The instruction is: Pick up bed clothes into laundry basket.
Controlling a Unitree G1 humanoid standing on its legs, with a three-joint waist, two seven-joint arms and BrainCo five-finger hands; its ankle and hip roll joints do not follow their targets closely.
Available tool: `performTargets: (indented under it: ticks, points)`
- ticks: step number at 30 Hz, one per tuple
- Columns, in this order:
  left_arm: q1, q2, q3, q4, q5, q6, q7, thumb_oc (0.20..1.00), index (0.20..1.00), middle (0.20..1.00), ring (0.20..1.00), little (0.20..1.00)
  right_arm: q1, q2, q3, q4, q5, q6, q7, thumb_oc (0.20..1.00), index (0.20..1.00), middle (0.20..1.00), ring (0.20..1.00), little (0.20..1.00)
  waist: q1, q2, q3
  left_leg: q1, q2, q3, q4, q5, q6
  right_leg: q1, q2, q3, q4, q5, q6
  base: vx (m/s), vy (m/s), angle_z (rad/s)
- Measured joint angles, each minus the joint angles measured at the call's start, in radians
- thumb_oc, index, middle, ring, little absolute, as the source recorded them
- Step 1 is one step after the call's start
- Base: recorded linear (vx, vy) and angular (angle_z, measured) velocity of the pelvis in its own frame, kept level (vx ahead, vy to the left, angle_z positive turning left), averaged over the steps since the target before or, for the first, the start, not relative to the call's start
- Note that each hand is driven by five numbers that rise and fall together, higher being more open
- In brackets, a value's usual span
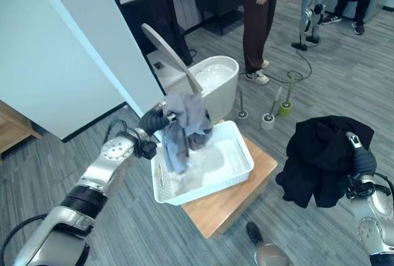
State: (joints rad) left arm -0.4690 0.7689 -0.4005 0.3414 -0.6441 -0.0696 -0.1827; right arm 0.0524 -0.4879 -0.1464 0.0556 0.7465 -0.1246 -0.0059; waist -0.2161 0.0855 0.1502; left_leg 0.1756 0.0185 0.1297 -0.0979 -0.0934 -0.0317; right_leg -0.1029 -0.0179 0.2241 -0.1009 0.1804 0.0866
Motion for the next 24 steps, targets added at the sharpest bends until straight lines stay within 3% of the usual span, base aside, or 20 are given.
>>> performTargets:
  ticks: [8, 9, 10, 14, 19, 22, 24]
  points:
    - [0.004, -0.172, 0.028, 0.216, 0.120, 0.013, 0.023, 0.200, 0.200, 0.200, 0.200, 0.200, 0.011, 0.000, 0.009, 0.000, -0.001, 0.027, 0.001, 0.200, 0.200, 0.200, 0.200, 0.200, -0.006, 0.000, 0.000, -0.026, -0.005, 0.010, 0.000, 0.003, 0.004, -0.030, -0.003, 0.005, 0.000, 0.004, 0.006, 0.00, -0.003, -0.03]
    - [0.004, -0.192, 0.028, 0.252, 0.149, 0.016, 0.027, 0.457, 0.457, 0.457, 0.457, 0.457, 0.012, 0.000, 0.011, 0.000, -0.001, 0.030, 0.001, 0.200, 0.200, 0.200, 0.200, 0.200, -0.009, -0.002, 0.001, -0.029, -0.005, 0.013, 0.001, 0.003, 0.004, -0.034, -0.002, 0.007, 0.000, 0.011, -0.001, 0.01, -0.009, -0.08]
    - [0.003, -0.217, 0.037, 0.300, 0.184, 0.016, 0.032, 1.000, 1.000, 1.000, 1.000, 1.000, 0.011, 0.000, 0.019, 0.000, -0.001, 0.030, 0.001, 0.200, 0.200, 0.200, 0.200, 0.200, -0.012, -0.003, 0.002, -0.030, -0.005, 0.019, 0.001, 0.003, 0.004, -0.037, 0.000, 0.011, 0.000, 0.013, -0.001, 0.02, -0.004, -0.10]
    - [-0.003, -0.286, 0.073, 0.441, 0.283, 0.016, 0.066, 1.000, 1.000, 1.000, 1.000, 1.000, 0.012, 0.007, 0.048, -0.001, -0.001, 0.034, 0.005, 0.200, 0.200, 0.200, 0.200, 0.200, -0.033, -0.008, 0.005, -0.029, -0.005, 0.026, 0.000, 0.003, 0.004, -0.041, 0.004, 0.021, 0.000, 0.011, 0.002, 0.03, -0.001, -0.07]
    - [-0.009, -0.282, 0.078, 0.398, 0.357, 0.016, 0.075, 1.000, 1.000, 1.000, 1.000, 1.000, 0.019, 0.017, 0.046, -0.001, -0.002, 0.035, 0.006, 0.200, 0.200, 0.200, 0.200, 0.200, -0.030, -0.015, 0.009, -0.027, -0.005, 0.036, 0.000, 0.003, 0.004, -0.042, 0.004, 0.031, 0.000, 0.010, 0.005, 0.02, -0.012, -0.06]
    - [-0.041, -0.197, 0.082, 0.294, 0.415, 0.010, 0.076, 1.000, 1.000, 1.000, 1.000, 1.000, 0.020, 0.015, 0.026, -0.001, -0.004, 0.036, 0.010, 0.200, 0.200, 0.200, 0.200, 0.200, -0.027, -0.015, 0.009, -0.026, -0.003, 0.041, -0.001, 0.003, 0.004, -0.041, 0.003, 0.032, 0.000, 0.011, 0.005, 0.02, -0.015, -0.04]
    - [-0.056, -0.043, 0.084, 0.136, 0.471, 0.000, 0.077, 1.000, 1.000, 1.000, 1.000, 1.000, 0.021, 0.001, 0.000, -0.001, -0.019, 0.037, 0.011, 0.200, 0.200, 0.200, 0.200, 0.200, -0.024, -0.017, 0.010, -0.027, -0.001, 0.042, -0.001, 0.003, 0.004, -0.037, -0.001, 0.031, 0.000, 0.013, 0.005, 0.00, 0.000, 0.00]
